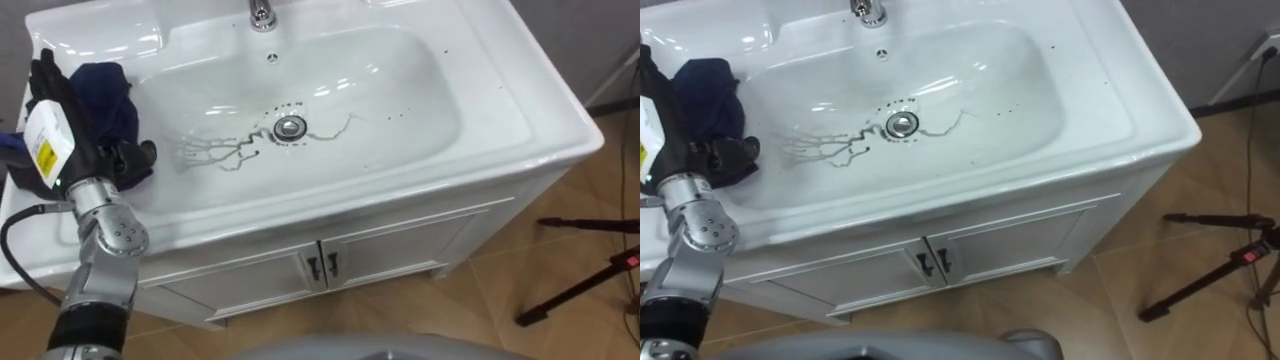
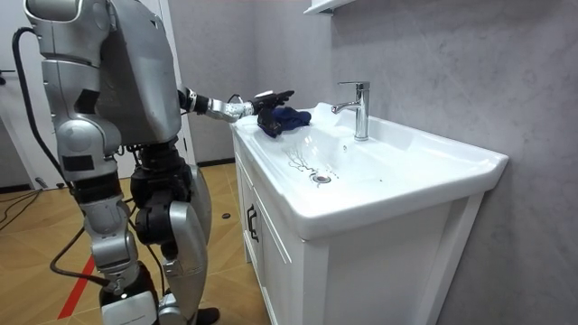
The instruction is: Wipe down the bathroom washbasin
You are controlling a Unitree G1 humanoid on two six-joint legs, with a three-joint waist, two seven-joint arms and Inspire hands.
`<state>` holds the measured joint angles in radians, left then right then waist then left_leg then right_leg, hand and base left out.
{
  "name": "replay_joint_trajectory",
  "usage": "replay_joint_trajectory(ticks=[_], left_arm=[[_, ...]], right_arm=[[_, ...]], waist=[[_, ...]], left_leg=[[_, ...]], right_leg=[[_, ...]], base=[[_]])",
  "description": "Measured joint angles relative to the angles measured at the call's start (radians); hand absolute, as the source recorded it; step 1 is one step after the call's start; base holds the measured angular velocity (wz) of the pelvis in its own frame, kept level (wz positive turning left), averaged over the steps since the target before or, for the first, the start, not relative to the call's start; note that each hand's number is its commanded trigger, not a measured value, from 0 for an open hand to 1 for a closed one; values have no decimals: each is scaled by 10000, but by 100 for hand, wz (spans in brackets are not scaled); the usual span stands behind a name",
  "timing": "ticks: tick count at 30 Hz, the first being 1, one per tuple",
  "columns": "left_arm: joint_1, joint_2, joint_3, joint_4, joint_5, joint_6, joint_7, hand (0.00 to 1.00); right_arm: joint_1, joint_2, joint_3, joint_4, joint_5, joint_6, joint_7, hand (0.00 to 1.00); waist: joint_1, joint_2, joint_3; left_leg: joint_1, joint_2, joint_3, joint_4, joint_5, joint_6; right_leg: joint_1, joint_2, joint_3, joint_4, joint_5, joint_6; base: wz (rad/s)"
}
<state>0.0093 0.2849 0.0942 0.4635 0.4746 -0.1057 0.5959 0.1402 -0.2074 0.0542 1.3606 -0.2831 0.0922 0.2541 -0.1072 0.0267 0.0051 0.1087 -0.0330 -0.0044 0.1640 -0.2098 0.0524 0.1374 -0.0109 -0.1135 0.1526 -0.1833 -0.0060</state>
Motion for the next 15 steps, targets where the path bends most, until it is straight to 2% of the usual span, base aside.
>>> replay_joint_trajectory(ticks=[5, 11, 14, 15], left_arm=[[0, 0, -1, 20, -3, 166, 2, 0], [0, -3, 0, 74, -13, 427, 1, 0], [-6, -5, 45, 477, -30, 540, 19, 0], [-12, -5, 93, 988, -39, 572, 18, 0]], right_arm=[[21, 15, 1, -12, -25, 120, -3, 0], [14, 46, -27, -113, -25, 189, -29, 0], [36, 74, -99, -210, -33, 307, -123, 0], [23, 67, -126, -227, -31, 353, -173, 0]], waist=[[11, -84, -21], [13, -72, -33], [46, 21, -97], [42, 95, -116]], left_leg=[[37, 3, 11, 11, 0, 0], [47, 9, 16, -22, 0, 0], [95, 11, 49, -22, 0, 0], [162, 13, 95, -27, -1, 1]], right_leg=[[2, 5, 22, 0, 0, 0], [-3, 12, 27, -7, 0, 0], [28, 11, 24, -7, 0, 0], [61, 12, 83, -8, 0, 0]], base=[[0], [0], [-3], [-16]])
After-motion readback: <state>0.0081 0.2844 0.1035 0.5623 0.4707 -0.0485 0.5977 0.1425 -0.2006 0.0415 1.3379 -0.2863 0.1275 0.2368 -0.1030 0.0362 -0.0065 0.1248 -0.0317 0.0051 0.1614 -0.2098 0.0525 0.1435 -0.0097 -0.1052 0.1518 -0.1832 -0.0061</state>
